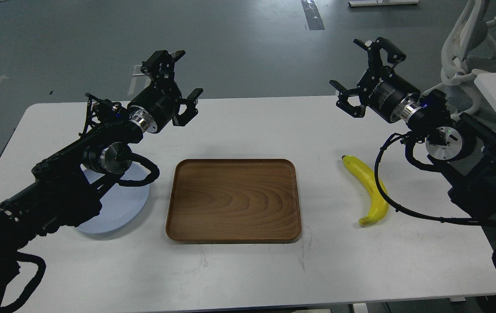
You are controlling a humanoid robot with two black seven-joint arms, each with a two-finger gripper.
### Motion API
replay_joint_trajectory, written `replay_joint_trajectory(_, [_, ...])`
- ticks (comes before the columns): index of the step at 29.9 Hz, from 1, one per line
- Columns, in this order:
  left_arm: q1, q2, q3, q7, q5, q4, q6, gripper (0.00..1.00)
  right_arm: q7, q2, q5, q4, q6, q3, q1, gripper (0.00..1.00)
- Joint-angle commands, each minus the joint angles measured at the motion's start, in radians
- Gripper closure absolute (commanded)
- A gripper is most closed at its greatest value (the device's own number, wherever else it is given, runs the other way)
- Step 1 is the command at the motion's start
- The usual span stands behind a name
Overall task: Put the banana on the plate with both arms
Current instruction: 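Move the left gripper down toward the pale blue plate's rim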
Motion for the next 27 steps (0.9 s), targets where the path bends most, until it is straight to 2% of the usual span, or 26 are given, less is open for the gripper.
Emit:
replay_joint_trajectory(1, [0.014, 0.045, -0.006, -0.011, 0.002, -0.04, -0.039, 0.02, -0.001, 0.018, 0.001, -0.015, 0.0, -0.003, 0.002, 0.0])
replay_joint_trajectory(21, [0.058, 0.072, -0.009, -0.005, -0.013, -0.035, -0.043, 0.02, -0.007, 0.041, 0.0, -0.012, -0.011, -0.034, 0.005, 0.0])
replay_joint_trajectory(27, [0.061, 0.073, -0.011, -0.005, -0.015, -0.034, -0.04, 0.02, -0.008, 0.055, 0.0, -0.012, -0.048, -0.048, 0.004, 0.0])
